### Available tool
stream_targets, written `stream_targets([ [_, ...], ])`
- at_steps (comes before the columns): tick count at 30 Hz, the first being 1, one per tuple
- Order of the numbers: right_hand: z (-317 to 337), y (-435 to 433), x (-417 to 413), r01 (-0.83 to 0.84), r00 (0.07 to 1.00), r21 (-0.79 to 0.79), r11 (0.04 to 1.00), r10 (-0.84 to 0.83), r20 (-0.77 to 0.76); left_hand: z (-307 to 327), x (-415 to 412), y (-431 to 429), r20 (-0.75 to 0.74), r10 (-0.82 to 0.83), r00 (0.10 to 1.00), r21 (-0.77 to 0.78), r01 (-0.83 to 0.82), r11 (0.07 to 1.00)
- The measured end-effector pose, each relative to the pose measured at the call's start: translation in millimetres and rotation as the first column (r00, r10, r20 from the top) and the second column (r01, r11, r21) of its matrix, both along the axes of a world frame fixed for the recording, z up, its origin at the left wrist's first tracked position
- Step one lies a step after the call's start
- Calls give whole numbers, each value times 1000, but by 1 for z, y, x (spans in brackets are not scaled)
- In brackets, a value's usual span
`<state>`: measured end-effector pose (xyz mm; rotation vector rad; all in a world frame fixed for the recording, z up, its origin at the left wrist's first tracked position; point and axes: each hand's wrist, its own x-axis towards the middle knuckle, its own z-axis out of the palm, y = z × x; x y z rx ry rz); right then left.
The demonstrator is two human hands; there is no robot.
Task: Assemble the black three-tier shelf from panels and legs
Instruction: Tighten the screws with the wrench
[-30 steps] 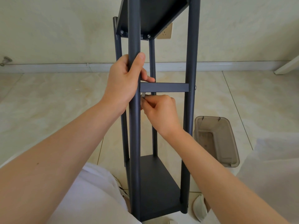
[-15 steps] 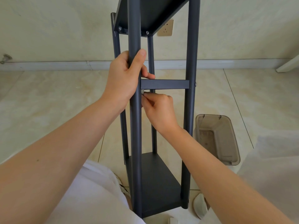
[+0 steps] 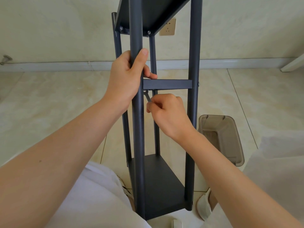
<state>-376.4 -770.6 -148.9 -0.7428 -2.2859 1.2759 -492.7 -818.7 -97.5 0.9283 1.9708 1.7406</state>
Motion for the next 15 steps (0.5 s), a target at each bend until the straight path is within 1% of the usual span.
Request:
stream_targets([
  [4,4,-2,2,32,999,49,998,-32,-11,1,0,0,1,1,1000,-4,-1,1000],
  [10,5,-2,0,90,996,35,995,-89,-27,1,1,-1,12,-6,1000,-2,6,1000],
  [15,7,-1,-2,46,998,65,997,-44,-46,1,0,-2,18,-9,1000,9,9,1000],
])
